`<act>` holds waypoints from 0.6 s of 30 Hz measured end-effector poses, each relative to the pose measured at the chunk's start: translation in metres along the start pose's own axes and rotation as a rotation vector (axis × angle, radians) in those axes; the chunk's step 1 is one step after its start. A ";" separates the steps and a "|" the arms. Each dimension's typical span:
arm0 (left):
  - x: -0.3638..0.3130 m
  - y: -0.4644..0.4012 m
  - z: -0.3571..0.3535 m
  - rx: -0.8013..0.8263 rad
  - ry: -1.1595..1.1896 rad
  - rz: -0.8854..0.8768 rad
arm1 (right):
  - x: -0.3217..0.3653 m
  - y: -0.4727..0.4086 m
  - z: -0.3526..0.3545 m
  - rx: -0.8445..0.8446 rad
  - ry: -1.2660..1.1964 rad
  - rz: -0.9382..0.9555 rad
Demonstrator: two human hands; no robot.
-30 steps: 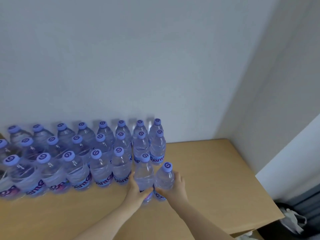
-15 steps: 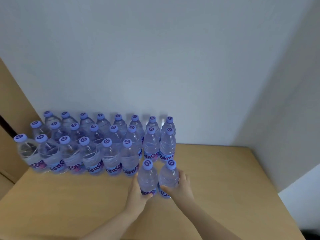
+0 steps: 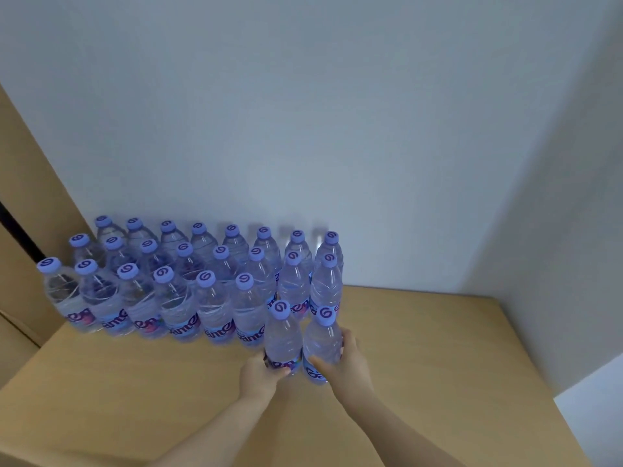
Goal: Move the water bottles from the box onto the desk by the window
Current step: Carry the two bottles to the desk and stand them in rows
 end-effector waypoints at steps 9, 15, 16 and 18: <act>0.002 -0.030 -0.015 0.019 0.181 0.150 | 0.003 -0.022 -0.001 -0.036 -0.028 -0.024; -0.009 -0.040 -0.016 -0.030 0.243 0.141 | 0.005 -0.042 -0.002 -0.069 -0.046 -0.046; -0.010 -0.040 -0.017 -0.049 0.240 0.141 | 0.005 -0.045 -0.001 -0.074 -0.049 -0.047; -0.008 -0.039 -0.017 -0.080 0.252 0.151 | 0.006 -0.049 0.000 -0.084 -0.051 -0.051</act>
Point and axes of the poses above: each hand's wrist, its own y-axis away from the middle knuckle, its own z-axis out of the back of the hand, x = y × z, the point moved 9 cm from there along -y, towards the middle knuckle, and after that the axes turned 12 degrees about z, right-handed, at the moved point
